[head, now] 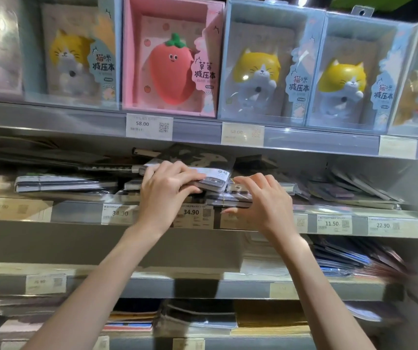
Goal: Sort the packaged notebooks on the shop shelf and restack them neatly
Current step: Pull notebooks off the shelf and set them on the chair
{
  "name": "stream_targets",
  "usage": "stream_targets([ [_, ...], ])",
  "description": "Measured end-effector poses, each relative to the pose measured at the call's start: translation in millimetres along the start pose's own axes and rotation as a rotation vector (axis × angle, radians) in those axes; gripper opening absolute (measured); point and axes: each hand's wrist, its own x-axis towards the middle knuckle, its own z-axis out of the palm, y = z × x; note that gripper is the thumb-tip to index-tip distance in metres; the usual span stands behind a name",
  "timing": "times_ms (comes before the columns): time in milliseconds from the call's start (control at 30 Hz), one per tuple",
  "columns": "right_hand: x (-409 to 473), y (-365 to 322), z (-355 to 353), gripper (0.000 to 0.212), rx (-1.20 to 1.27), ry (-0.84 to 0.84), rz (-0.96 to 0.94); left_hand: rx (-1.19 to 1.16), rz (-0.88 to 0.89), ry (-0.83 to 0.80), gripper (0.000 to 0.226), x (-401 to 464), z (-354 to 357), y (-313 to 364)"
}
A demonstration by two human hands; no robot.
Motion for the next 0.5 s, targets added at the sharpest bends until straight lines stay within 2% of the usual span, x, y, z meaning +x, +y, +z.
stream_targets([
  [133, -2, -4, -4, 0.073, -0.020, -0.028, 0.044, -0.058, 0.005, 0.047, 0.032, -13, 1, -1],
  [267, -3, -11, -18, 0.091, 0.102, -0.218, 0.128, -0.006, -0.113, 0.073, 0.034, -29, 7, 4],
  [300, -7, -13, -21, 0.088, 0.133, -0.175, 0.148, -0.010, -0.164, 0.089, 0.035, -33, 9, 5],
  [367, -20, -17, -25, 0.071, 0.188, 0.036, 0.221, -0.053, -0.258, 0.115, 0.036, -38, 12, 10],
  [433, -35, -24, -28, 0.057, 0.355, 0.195, 0.427, -0.147, -0.353, 0.161, 0.037, -39, 17, 17],
  [500, -43, -29, -25, 0.055, 0.555, 0.238, 0.673, -0.284, -0.482, 0.229, 0.029, -38, 23, 28],
])
